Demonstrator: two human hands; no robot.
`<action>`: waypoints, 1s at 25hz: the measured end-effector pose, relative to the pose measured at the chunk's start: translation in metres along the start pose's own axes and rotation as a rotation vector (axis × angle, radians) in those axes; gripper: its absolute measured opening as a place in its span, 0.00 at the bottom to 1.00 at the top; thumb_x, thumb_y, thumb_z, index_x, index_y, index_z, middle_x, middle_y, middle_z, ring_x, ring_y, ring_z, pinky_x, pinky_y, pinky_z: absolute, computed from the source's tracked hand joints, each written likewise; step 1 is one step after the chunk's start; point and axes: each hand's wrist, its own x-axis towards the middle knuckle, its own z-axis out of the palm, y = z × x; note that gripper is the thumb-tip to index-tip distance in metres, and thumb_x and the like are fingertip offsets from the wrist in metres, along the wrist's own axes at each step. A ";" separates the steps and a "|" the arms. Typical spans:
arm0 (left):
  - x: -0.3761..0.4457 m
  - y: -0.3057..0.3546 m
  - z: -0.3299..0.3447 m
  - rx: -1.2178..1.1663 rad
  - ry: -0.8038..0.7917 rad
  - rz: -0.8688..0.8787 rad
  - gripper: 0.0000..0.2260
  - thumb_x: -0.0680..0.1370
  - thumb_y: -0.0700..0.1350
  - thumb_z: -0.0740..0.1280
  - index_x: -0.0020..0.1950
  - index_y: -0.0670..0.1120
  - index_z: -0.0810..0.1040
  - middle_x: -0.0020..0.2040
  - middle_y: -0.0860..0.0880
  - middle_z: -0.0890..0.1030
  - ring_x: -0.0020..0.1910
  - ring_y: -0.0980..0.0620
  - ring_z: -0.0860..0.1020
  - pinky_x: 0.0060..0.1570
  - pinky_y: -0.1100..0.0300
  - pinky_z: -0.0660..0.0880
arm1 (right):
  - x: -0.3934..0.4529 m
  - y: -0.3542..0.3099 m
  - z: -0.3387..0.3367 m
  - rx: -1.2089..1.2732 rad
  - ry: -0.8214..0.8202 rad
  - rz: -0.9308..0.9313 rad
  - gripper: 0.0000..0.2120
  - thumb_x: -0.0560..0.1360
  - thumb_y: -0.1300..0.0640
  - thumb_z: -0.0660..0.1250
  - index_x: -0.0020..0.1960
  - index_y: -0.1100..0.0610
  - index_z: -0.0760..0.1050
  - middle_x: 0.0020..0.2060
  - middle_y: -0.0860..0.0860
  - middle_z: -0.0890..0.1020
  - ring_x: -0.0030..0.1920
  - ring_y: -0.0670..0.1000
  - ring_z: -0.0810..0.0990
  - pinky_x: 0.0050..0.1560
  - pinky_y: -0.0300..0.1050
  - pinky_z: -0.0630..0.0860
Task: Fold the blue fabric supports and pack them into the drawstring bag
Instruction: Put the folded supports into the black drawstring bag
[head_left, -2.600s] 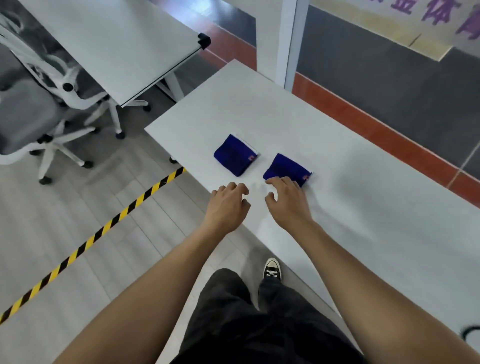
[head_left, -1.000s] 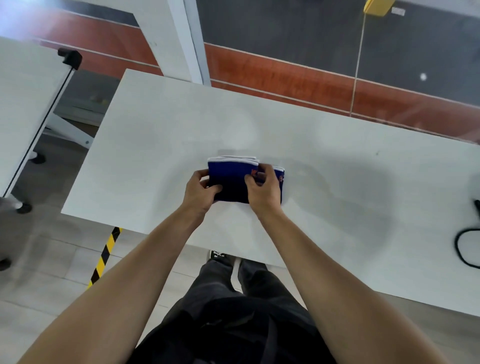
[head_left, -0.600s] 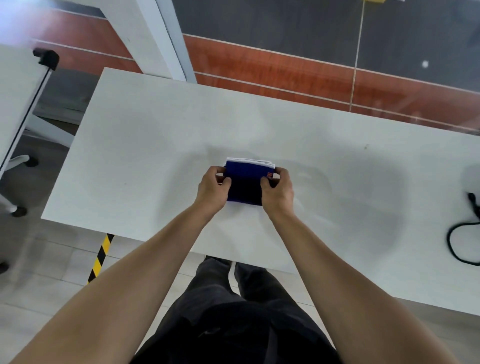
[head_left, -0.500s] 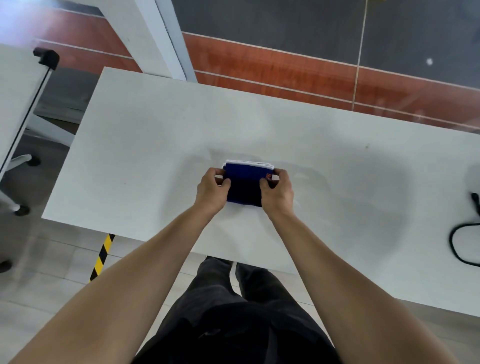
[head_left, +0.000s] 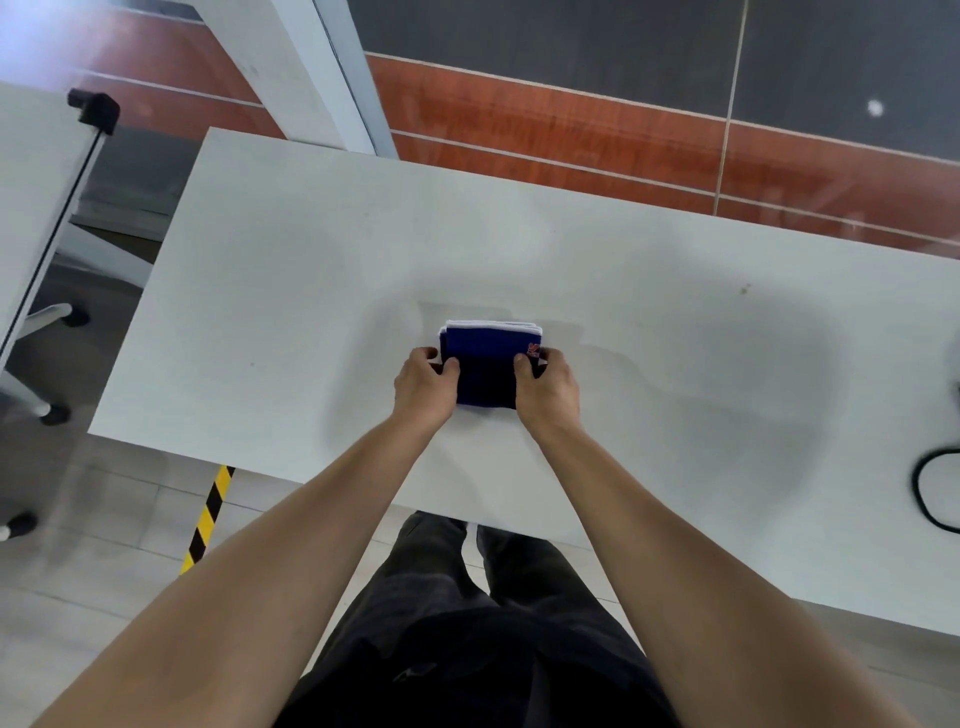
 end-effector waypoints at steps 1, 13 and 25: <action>-0.001 0.001 0.001 0.035 -0.027 0.026 0.17 0.82 0.47 0.60 0.70 0.44 0.73 0.63 0.45 0.79 0.59 0.45 0.78 0.50 0.57 0.70 | -0.001 -0.001 0.003 -0.012 -0.034 0.001 0.18 0.83 0.47 0.56 0.69 0.56 0.69 0.58 0.52 0.73 0.58 0.55 0.75 0.55 0.47 0.70; -0.014 -0.008 -0.009 -0.160 -0.293 0.120 0.12 0.81 0.42 0.60 0.62 0.45 0.78 0.52 0.46 0.83 0.52 0.46 0.82 0.56 0.43 0.81 | -0.050 0.010 0.013 0.315 0.155 0.024 0.15 0.84 0.51 0.54 0.70 0.50 0.67 0.54 0.47 0.80 0.55 0.51 0.79 0.58 0.53 0.77; -0.102 0.048 0.041 -0.092 -0.428 0.474 0.20 0.79 0.46 0.70 0.68 0.51 0.68 0.61 0.49 0.76 0.51 0.58 0.79 0.55 0.49 0.81 | -0.114 0.064 -0.076 0.608 0.557 0.021 0.13 0.84 0.51 0.56 0.66 0.52 0.71 0.52 0.49 0.80 0.52 0.50 0.80 0.49 0.49 0.80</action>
